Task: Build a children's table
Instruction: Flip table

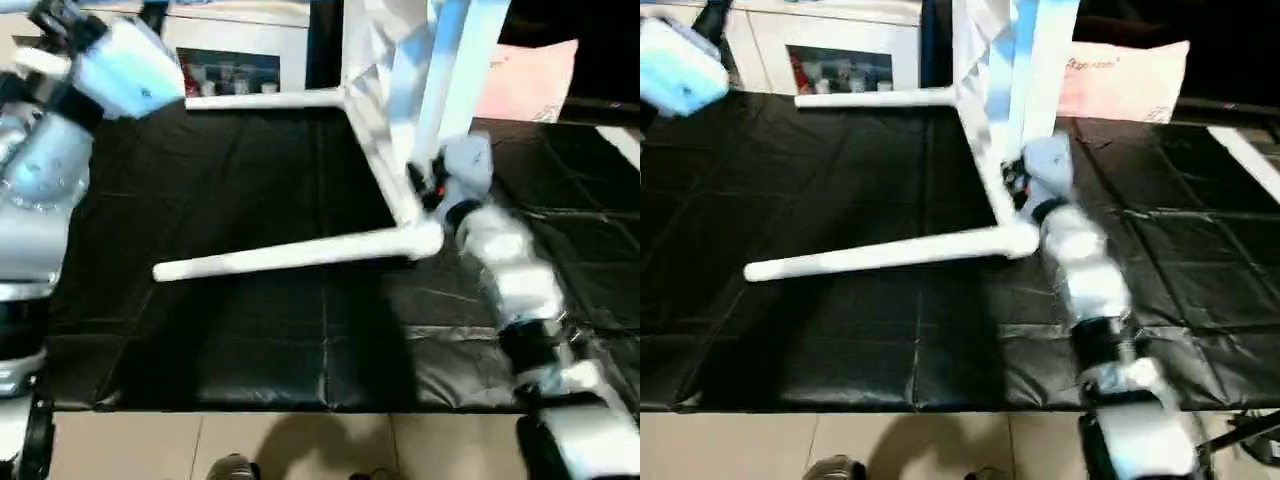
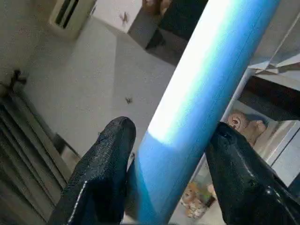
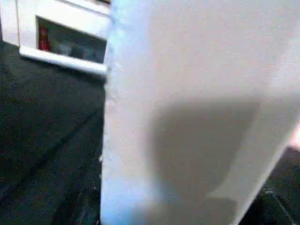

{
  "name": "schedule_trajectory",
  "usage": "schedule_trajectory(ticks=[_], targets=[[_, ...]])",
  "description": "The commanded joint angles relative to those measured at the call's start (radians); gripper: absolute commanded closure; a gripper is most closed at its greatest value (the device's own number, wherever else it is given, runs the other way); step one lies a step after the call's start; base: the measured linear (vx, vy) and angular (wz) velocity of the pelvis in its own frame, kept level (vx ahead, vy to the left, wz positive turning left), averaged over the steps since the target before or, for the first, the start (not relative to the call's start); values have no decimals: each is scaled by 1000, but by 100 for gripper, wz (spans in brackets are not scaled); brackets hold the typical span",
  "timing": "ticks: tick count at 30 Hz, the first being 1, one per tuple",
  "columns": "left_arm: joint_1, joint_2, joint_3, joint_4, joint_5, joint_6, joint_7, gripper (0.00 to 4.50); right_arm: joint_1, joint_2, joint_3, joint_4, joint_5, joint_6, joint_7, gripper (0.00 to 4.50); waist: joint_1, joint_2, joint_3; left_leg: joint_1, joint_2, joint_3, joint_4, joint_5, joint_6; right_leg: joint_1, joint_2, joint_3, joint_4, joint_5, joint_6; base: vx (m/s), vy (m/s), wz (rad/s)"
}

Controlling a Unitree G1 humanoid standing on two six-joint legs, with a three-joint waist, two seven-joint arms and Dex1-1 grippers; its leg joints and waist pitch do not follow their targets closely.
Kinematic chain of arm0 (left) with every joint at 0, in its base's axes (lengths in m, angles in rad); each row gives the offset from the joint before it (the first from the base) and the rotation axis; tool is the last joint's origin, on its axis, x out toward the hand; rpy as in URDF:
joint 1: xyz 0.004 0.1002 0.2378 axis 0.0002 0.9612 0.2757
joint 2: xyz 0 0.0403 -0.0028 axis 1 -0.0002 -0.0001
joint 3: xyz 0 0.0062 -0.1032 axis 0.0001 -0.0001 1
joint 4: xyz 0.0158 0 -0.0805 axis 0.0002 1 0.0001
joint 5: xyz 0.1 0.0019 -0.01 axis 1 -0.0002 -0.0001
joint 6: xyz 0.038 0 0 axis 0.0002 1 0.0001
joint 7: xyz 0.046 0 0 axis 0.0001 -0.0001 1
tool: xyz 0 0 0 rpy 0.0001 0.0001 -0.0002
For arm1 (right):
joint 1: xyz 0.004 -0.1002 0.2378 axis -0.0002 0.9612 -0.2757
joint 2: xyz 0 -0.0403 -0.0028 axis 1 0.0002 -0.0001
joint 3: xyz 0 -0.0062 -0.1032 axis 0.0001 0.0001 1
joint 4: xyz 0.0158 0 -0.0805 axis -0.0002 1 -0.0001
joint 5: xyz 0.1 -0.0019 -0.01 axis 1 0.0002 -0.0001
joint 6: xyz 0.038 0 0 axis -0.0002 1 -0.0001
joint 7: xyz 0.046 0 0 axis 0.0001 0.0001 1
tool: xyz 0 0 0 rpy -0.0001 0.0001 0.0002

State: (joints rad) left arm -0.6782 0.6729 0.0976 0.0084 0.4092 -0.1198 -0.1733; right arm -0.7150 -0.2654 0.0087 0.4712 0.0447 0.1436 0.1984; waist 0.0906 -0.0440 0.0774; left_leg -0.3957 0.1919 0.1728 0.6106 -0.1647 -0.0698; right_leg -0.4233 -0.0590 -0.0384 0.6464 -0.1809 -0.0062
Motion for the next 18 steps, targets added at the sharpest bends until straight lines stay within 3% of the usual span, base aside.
schedule_trajectory(ticks=[1, 5, 11, 13, 14, 15, 16, 18], targets=[[-1, -40, 100, 43, -138, 68, 6, 221, -75, -75, 13, -88, -38, -51, 106, 255, 1, 0, -94, 21, 21, -2, -57, -131, -39, 56, -59, 38, -55, -73, -176, 0, 0, 0], [30, -72, 134, 34, -179, 113, 0, 223, -129, -137, 14, -91, -40, -60, 171, 255, 5, -2, -93, 16, 19, 3, -52, -88, -10, 56, -56, 38, -53, -26, -184, 0, 0, 0], [89, -123, 177, 4, -247, 173, 7, 229, -222, -217, 8, -72, -32, -74, 231, 255, 7, -7, -87, 21, 24, 4, -54, -166, -11, 48, -59, 38, -66, -154, -171, 0, 0, 0], [138, -172, 211, -28, -304, 217, 8, 230, -288, -240, -13, -62, -10, -66, 252, 255, 2, -18, -86, 19, 26, 4, -54, -172, -11, 50, -59, 37, -67, -179, -164, 0, 0, 0], [138, -172, 211, -28, -304, 217, 8, 231, -288, -240, -13, -62, -10, -66, 252, 255, 2, -18, -86, 19, 26, 4, -54, -172, -11, 50, -59, 37, -67, -179, -164, 0, 0, 0], [191, -225, 226, -63, -355, 263, 2, 233, -351, -256, -35, -48, 16, -60, 276, 255, 1, -24, -84, 19, 26, 5, -52, -180, -7, 47, -61, 37, -69, -206, -159, 0, 0, 0], [215, -244, 223, -70, -371, 275, -3, 233, -371, -257, -44, -49, 29, -54, 283, 255, -1, -23, -86, 16, 27, 2, -53, -178, -7, 50, -63, 36, -66, -208, -163, 0, 0, 0], [257, -274, 213, -81, -387, 295, -8, 235, -407, -256, -62, -44, 58, -41, 297, 255, -2, -18, -82, 19, 27, 4, -51, -203, 1, 41, -59, 37, -75, -241, -153, 0, 0, 0]])
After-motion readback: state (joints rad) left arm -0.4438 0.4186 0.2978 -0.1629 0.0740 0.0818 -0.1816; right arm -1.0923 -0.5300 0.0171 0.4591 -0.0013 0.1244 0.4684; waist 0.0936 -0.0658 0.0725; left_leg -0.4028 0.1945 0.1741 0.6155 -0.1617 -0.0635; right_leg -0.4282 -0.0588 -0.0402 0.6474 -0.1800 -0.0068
